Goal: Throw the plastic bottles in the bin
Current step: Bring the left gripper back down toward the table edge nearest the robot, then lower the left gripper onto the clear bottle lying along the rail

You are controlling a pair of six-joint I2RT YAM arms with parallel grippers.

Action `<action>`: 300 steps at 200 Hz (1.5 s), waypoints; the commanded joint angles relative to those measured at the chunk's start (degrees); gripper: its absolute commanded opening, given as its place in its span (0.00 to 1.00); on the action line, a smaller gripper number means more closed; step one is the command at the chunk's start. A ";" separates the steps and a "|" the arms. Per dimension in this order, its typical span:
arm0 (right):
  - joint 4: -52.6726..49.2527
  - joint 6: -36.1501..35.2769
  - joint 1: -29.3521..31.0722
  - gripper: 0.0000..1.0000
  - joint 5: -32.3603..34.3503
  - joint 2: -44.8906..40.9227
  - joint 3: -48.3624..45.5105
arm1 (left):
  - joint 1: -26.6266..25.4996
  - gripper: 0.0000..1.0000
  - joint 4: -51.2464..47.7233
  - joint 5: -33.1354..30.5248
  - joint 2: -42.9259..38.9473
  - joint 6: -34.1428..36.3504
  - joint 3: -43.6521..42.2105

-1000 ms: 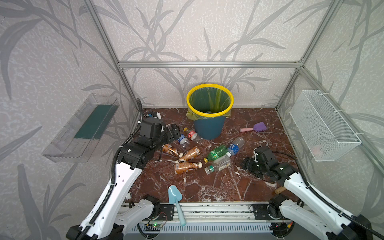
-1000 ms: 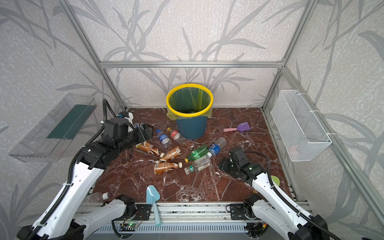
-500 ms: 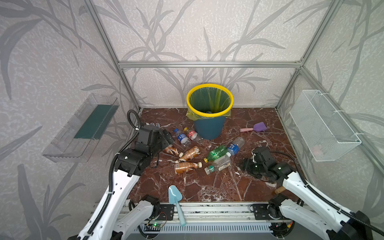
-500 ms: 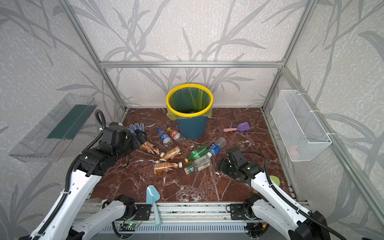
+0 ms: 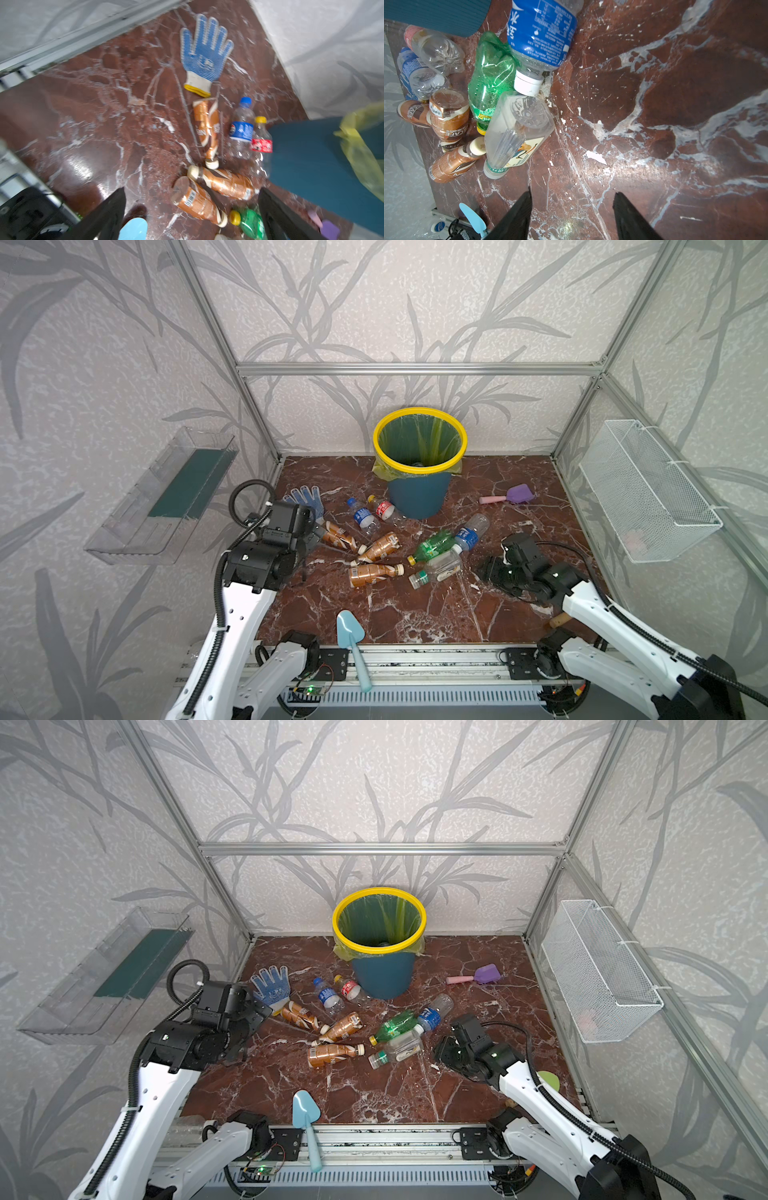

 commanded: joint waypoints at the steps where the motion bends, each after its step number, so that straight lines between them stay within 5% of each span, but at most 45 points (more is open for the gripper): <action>1: 0.83 -1.93 0.34 0.64 0.02 0.16 1.43 | 6.86 0.99 -9.20 -2.16 -3.29 -0.92 -4.27; 71: 4.96 -5.56 0.10 0.65 -2.96 3.09 -0.17 | 27.94 1.00 -8.95 3.31 -8.48 8.45 -17.58; 143: 8.70 -7.63 -1.06 0.65 -7.02 7.20 -0.31 | 34.72 1.00 -2.46 3.65 -4.74 3.56 -21.79; 215: 10.50 -8.91 -3.09 0.66 -9.67 9.40 0.12 | 41.88 0.99 -1.21 -4.89 3.61 3.02 -21.77; 300: 12.78 -9.93 -6.06 0.66 -12.08 11.85 0.08 | 56.43 1.00 2.70 -5.84 9.20 17.10 -17.15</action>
